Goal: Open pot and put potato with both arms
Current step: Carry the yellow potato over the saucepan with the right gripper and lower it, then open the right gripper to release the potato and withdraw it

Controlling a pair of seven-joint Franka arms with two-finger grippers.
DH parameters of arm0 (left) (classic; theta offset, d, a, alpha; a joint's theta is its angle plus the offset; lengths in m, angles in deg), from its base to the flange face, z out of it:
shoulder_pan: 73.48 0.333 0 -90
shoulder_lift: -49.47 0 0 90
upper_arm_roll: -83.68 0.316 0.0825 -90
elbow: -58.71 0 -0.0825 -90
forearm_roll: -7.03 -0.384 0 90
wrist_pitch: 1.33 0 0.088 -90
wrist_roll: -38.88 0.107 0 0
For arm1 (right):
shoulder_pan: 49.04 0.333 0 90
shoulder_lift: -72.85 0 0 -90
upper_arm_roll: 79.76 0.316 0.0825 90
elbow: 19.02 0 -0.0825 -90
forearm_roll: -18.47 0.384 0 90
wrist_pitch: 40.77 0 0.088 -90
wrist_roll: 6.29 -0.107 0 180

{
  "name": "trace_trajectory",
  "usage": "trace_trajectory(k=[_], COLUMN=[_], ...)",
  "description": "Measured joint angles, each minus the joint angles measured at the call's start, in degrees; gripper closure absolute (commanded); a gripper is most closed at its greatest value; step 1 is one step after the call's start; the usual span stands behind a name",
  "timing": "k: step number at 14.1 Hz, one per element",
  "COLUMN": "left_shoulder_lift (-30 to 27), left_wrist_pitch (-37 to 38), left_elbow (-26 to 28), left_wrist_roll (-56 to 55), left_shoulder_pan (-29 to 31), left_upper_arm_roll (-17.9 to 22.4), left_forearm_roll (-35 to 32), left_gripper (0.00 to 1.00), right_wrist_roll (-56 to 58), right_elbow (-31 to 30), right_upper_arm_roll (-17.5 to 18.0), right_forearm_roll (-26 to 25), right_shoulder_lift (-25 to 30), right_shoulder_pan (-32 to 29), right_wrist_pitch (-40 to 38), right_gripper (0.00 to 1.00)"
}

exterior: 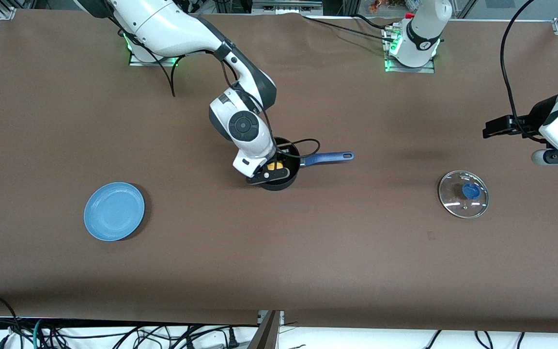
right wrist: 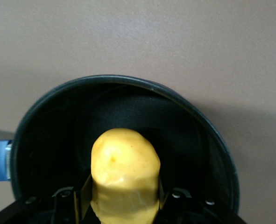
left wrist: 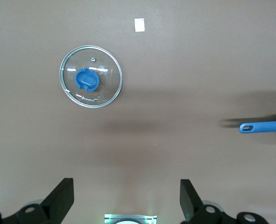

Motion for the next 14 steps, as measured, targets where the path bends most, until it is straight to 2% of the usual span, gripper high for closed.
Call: trace_trajectory(k=[6,8,10,14], left_shoulder_lift=[0.01,0.02,0.02,0.04], left_wrist_pitch=[0.0,0.0,0.0,0.01], left_elbow=[-0.01,-0.01,-0.04,-0.08], left_wrist_roll=[-0.06,-0.08,-0.09,-0.09], left_shoulder_pan=[-0.22,-0.22,-0.23,-0.24], left_upper_arm_roll=[-0.37,-0.38,-0.4,-0.44], left_forearm_roll=[-0.01,-0.01,-0.01,-0.01], left_gripper=[0.0,0.0,0.0,0.0], right_wrist_roll=[0.01,0.01,0.02,3.66], right_elbow=[1.18,2.23,3.06,3.18], right_upper_arm_roll=[-0.73,-2.41,-5.93,-16.99], right_forearm_roll=[-0.45,-0.57,-0.66,-0.93], right_shoulder_lift=[-0.09,2.24,7.19,18.7], right_shoulder_pan=[-0.04,-0.1,-0.14,-1.2], right_wrist_pitch=[-0.6,-4.26,-10.89,-23.55], right_gripper=[0.0,0.0,0.0,0.0])
